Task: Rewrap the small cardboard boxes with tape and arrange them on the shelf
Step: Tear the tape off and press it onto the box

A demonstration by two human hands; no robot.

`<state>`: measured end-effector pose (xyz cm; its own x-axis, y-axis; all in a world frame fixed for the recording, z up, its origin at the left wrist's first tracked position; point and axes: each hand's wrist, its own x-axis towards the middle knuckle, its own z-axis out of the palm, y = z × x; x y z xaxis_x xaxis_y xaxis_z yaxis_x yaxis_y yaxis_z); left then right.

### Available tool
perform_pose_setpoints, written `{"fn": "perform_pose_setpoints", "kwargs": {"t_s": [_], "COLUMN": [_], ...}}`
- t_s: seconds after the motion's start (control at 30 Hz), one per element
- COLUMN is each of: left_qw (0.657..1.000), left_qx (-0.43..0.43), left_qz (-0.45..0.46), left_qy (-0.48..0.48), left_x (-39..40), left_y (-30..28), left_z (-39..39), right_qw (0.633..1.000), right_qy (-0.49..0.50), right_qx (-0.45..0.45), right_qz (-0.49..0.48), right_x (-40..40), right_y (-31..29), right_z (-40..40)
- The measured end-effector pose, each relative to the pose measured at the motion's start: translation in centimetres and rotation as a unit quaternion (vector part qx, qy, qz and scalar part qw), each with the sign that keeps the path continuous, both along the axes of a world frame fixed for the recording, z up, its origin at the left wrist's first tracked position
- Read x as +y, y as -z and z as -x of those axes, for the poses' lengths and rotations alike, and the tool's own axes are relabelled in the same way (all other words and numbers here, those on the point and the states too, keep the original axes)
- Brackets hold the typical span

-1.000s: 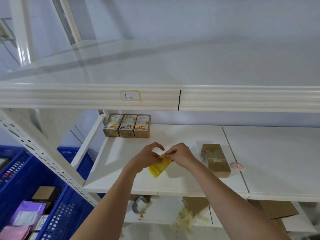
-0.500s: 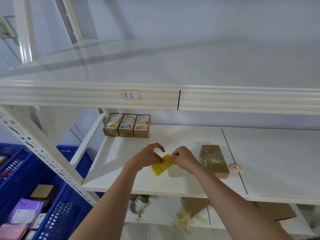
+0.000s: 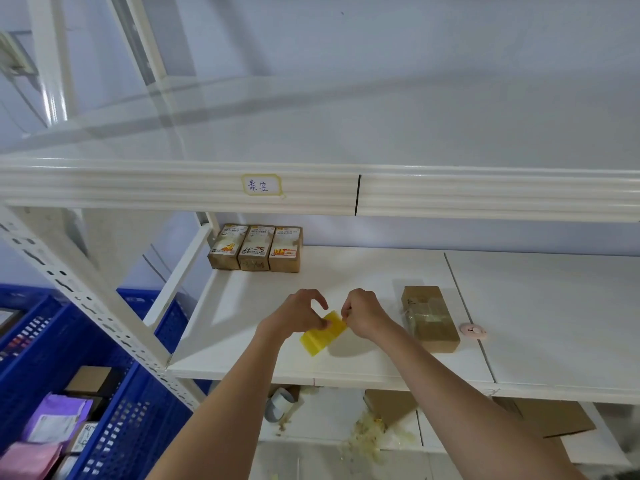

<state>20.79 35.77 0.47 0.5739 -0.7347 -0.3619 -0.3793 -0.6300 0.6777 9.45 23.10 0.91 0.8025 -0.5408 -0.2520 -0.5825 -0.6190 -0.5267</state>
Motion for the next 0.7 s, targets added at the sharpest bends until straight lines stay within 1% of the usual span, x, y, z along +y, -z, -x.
{"fn": "perform_pose_setpoints", "kwargs": {"t_s": [0.1,0.17,0.23,0.33,0.37,0.47,0.53,0.6,0.63,0.7], "left_qw": [0.998,0.997,0.997,0.989,0.985,0.978,0.963,0.944,0.937,0.934], "left_qx": [-0.063,-0.063,-0.042,0.066,0.095,0.172,0.237,0.294,0.311,0.32], "left_qz": [0.011,0.021,0.031,0.069,0.072,0.073,0.091,0.115,0.123,0.126], "left_qy": [-0.021,-0.034,-0.052,-0.117,-0.122,-0.097,-0.089,-0.092,-0.094,-0.095], "left_x": [0.1,0.3,0.7,1.4,1.6,2.8,3.4,4.1,4.4,5.0], "left_y": [0.8,1.1,1.3,1.5,1.6,1.6,1.5,1.8,1.9,2.5], "left_z": [0.3,0.5,0.6,0.8,1.0,1.6,2.0,2.5,2.8,3.3], "right_qw": [1.0,0.999,0.999,0.998,0.998,0.994,0.992,0.993,0.994,0.993], "right_qy": [-0.008,-0.009,-0.012,-0.013,-0.011,-0.016,-0.019,-0.029,-0.034,-0.041], "right_qx": [-0.002,-0.001,0.001,-0.012,-0.012,0.003,0.008,0.014,0.016,0.021], "right_qz": [-0.02,-0.033,-0.044,-0.057,-0.063,-0.103,-0.122,-0.111,-0.106,-0.112], "right_x": [0.8,0.9,0.7,0.5,0.4,0.4,0.6,0.9,1.1,1.6], "right_y": [-0.6,-1.0,-1.0,-1.6,-2.0,-2.9,-3.4,-3.7,-3.7,-3.7], "right_z": [-0.5,-0.6,-0.6,-0.4,-0.5,-0.8,-0.9,-0.7,-0.7,-0.4]}}
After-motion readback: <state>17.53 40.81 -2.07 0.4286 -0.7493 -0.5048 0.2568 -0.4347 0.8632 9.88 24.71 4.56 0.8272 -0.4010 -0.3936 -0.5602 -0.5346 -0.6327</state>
